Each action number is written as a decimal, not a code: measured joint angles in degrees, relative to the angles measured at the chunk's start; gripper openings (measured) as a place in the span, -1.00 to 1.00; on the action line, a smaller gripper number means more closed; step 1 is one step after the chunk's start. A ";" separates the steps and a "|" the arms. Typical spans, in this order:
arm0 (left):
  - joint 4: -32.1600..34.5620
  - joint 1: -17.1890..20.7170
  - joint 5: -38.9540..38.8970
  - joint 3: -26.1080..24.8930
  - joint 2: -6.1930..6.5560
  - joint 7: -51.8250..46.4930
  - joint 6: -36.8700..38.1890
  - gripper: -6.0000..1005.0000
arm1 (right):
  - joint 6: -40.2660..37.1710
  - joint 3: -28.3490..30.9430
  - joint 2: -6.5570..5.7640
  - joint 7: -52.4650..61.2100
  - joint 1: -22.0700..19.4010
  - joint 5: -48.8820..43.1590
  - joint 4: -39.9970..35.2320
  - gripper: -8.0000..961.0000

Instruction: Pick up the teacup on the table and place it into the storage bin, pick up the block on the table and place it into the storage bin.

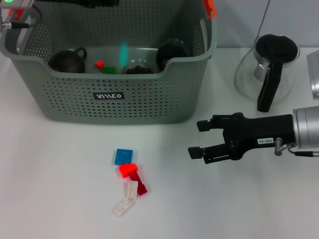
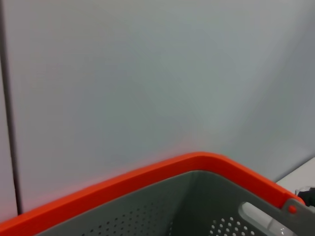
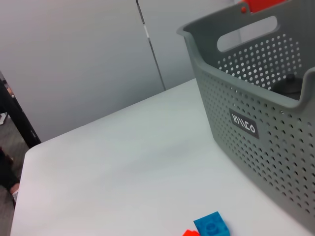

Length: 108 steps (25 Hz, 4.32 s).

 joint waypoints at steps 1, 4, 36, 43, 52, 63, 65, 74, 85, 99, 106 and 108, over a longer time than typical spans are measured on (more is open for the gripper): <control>0.59 0.21 -0.11 -0.01 -0.05 -0.04 0.51 0.11 | -0.02 0.00 0.00 -0.01 0.00 0.00 0.00 0.93; 3.89 1.38 -2.42 -0.53 -0.40 -0.31 4.04 0.35 | -0.03 0.00 -0.07 -0.09 0.01 -0.01 0.00 0.92; 12.62 18.56 7.63 34.99 -7.40 25.77 19.24 0.74 | 0.34 0.08 0.11 -0.21 -0.58 0.00 0.26 0.92; 9.72 18.78 10.77 40.34 -7.59 26.19 13.76 0.74 | 0.34 0.42 0.15 -0.17 -1.16 0.00 0.04 0.92; 7.38 18.48 13.59 42.76 -7.58 26.24 8.75 0.71 | 0.32 0.61 0.00 -0.11 -0.97 0.00 0.00 0.92; 7.34 18.39 14.10 43.06 -7.58 26.35 8.42 0.68 | 0.45 0.71 -0.14 -0.11 -0.58 0.00 -0.01 0.93; 7.34 18.34 14.11 43.06 -7.57 26.35 8.39 0.66 | 0.46 0.71 -0.14 -0.08 -0.56 0.00 -0.04 0.93; 6.63 18.33 14.17 43.24 -7.58 26.38 8.06 0.55 | 0.51 0.88 -0.15 -0.06 -0.53 0.00 -0.18 0.93; 6.64 18.32 14.17 42.94 -7.58 25.91 7.85 0.31 | 0.52 0.89 -0.15 0.03 -0.62 0.00 -0.59 0.92; 6.61 18.27 14.27 43.15 -7.58 26.13 7.83 -0.15 | 0.51 0.88 -0.05 0.03 -0.62 0.00 -0.65 0.92; 8.09 18.23 14.29 42.14 -7.50 25.88 8.88 -0.15 | 0.51 0.88 -0.05 0.03 -0.70 0.00 -0.64 0.92; 8.34 18.23 14.29 41.86 -7.49 25.84 9.22 -0.15 | 0.51 0.88 -0.05 0.03 -0.71 0.00 -0.64 0.93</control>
